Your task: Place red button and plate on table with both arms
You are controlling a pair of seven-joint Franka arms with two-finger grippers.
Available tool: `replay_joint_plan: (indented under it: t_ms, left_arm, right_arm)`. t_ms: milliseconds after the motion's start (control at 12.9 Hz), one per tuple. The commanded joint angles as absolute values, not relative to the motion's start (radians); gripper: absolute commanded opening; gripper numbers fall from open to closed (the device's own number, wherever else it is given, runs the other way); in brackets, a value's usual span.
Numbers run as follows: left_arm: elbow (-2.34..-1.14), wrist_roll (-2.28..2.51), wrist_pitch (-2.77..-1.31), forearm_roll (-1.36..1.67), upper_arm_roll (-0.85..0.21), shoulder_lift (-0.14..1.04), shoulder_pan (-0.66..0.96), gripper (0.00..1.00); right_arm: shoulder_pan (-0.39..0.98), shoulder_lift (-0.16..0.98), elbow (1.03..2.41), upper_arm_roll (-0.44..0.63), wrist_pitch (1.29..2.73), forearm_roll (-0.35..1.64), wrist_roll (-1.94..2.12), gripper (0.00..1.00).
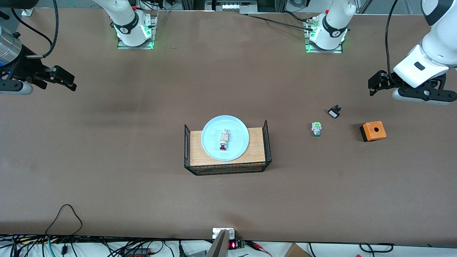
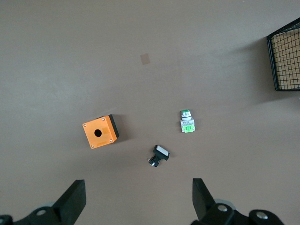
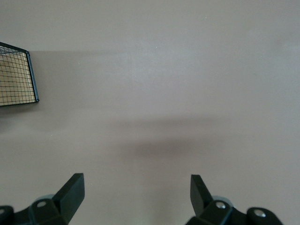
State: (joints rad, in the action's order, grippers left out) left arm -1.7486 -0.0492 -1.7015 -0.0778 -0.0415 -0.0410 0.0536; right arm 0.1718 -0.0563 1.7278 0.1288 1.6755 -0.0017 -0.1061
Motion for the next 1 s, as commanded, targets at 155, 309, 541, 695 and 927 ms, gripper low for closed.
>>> replay_joint_plan:
  t_ms: [155, 309, 541, 695, 927]
  left_arm:
    - [-1.715, -0.072, -1.678, -0.094, -0.044, -0.028, 0.049, 1.00]
    - [-1.715, -0.072, -1.678, -0.094, -0.046, -0.026, 0.049, 1.00]
    - [-1.713, -0.061, -1.678, -0.094, -0.051, -0.026, 0.049, 1.00]
    - [-1.698, -0.057, -1.671, -0.083, -0.054, -0.023, 0.060, 1.00]
    - [-1.642, -0.051, -1.634, -0.040, -0.084, -0.002, 0.089, 1.00]
  right_arm:
    - [0.173, -0.041, 1.698, 0.127, 1.654, 0.006, -0.095, 1.00]
    - [0.173, -0.035, 1.698, 0.127, 1.654, 0.005, -0.092, 1.00]
    - [0.172, -0.035, 1.698, 0.127, 1.654, 0.005, -0.092, 1.00]
    - [0.172, -0.035, 1.698, 0.127, 1.654, 0.005, -0.092, 1.00]
    - [0.173, -0.037, 1.701, 0.127, 1.651, 0.005, -0.109, 1.00]
